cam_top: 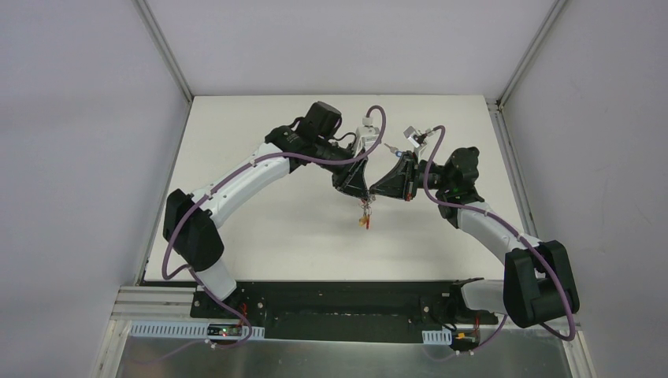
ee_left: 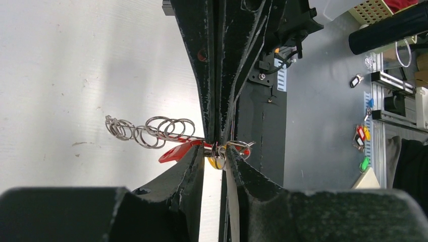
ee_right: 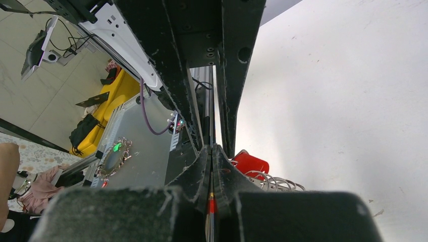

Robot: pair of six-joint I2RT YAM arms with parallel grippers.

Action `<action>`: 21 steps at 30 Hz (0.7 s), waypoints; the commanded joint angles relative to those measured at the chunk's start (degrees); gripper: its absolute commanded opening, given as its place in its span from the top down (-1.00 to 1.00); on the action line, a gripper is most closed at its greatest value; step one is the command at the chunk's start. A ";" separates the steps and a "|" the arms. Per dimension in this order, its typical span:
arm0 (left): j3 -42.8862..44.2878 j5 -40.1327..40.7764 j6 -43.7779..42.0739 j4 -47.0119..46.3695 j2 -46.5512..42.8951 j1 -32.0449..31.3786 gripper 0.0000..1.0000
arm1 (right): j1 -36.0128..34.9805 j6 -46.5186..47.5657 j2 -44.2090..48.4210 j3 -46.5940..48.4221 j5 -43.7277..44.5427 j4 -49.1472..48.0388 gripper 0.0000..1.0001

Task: Put the keys on the keyring
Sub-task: Adjust the key on the keyring.

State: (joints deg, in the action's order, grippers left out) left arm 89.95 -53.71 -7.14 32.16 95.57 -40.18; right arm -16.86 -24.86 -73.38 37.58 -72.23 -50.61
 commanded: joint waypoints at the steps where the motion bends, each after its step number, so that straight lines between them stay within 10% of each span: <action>1: -0.45 -2.29 1.13 -1.97 0.22 -0.67 0.57 | -0.17 0.52 1.84 0.82 -0.33 -2.48 1.00; 7: 0.30 -3.07 1.50 -1.91 0.85 -0.69 0.99 | -0.09 0.65 1.84 0.80 -0.28 -2.28 1.00; 21: 17.60 5.24 -4.80 25.82 5.08 -0.73 1.00 | 0.27 6.90 2.18 1.07 -2.33 3.32 1.00</action>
State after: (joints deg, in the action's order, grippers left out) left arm 100.49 -49.34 -10.20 46.11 99.81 -41.23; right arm -16.91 -21.67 -72.31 37.69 -72.44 -49.21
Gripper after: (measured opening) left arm 0.011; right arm 0.005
